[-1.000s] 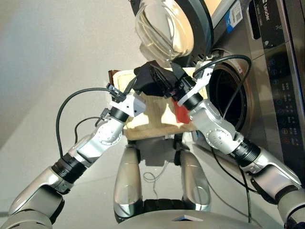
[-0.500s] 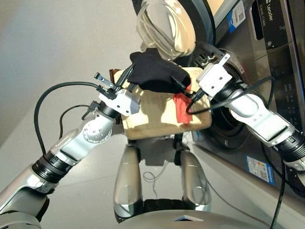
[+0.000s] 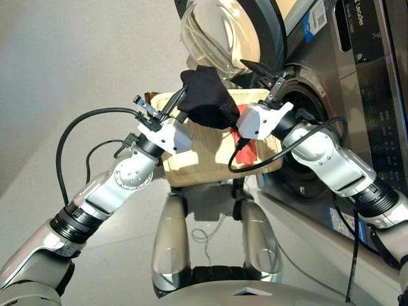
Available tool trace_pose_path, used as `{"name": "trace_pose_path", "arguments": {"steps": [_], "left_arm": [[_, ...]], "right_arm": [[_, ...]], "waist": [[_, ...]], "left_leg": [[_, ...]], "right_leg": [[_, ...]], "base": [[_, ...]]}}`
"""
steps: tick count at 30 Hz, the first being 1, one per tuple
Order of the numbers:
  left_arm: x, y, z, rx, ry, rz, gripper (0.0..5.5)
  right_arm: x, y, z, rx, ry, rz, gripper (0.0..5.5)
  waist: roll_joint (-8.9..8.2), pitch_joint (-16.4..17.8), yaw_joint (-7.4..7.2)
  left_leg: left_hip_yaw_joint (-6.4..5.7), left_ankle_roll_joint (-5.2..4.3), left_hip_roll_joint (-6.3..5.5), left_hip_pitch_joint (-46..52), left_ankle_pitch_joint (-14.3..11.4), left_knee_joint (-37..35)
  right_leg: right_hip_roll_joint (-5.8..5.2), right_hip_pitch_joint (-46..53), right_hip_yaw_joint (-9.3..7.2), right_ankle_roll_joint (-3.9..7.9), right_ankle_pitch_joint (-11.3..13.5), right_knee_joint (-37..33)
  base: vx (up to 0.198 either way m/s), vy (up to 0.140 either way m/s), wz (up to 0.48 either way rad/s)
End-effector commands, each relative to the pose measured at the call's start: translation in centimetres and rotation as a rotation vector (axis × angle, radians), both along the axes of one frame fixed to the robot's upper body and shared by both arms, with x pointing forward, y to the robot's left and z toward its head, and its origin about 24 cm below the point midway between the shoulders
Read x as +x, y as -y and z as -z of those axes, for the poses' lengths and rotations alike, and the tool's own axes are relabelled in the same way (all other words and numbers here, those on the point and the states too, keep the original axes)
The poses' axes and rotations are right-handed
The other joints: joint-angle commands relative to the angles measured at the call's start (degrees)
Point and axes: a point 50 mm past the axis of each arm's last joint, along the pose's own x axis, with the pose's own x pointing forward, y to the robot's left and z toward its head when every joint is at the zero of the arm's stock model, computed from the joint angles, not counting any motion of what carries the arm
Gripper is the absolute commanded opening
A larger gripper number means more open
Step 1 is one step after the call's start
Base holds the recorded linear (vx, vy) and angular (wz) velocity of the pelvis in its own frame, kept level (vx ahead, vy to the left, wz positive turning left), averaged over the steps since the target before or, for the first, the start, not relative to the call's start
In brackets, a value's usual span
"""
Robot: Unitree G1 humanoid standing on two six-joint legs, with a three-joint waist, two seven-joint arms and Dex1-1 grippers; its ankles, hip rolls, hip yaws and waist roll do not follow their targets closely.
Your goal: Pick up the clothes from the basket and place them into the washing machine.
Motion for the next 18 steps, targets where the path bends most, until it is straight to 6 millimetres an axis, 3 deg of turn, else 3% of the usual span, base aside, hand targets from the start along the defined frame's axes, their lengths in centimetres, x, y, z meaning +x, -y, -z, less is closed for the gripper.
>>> {"name": "trace_pose_path", "arguments": {"steps": [1, 11, 18], "left_arm": [[-2.7, 2.5, -3.6, -0.103, 0.173, 0.194, 0.00], [-2.6, 3.0, -4.0, -0.055, 0.199, 0.217, 0.00], [-2.9, 3.7, -4.8, -0.052, 0.232, 0.256, 0.00]], "right_arm": [[-0.9, -2.1, -3.9, 0.014, 0.146, -0.100, 5.50], [-0.6, -4.0, -1.0, -0.133, -0.076, -0.185, 5.50], [-0.5, -5.2, -0.2, -0.178, -0.123, -0.217, 5.50]], "waist": [[1.45, -1.4, -0.01], [1.50, -1.1, 0.18], [1.83, -0.8, 0.30]], "left_leg": [[2.01, 0.95, -2.68, 1.8, 3.3, -4.1], [2.03, 0.93, -2.70, 1.8, 3.2, -3.9], [1.98, 0.91, -2.63, 1.9, 3.3, -4.2]], "right_leg": [[-1.92, -1.5, 3.25, 2.24, -7.5, 9.9], [-1.95, -1.6, 3.28, 1.97, -7.6, 10.2], [-1.85, -1.7, 3.33, 1.90, -7.7, 10.2]], "base": [[0.000, 0.000, 0.000], [0.000, 0.000, 0.000], [0.000, 0.000, 0.000]]}}
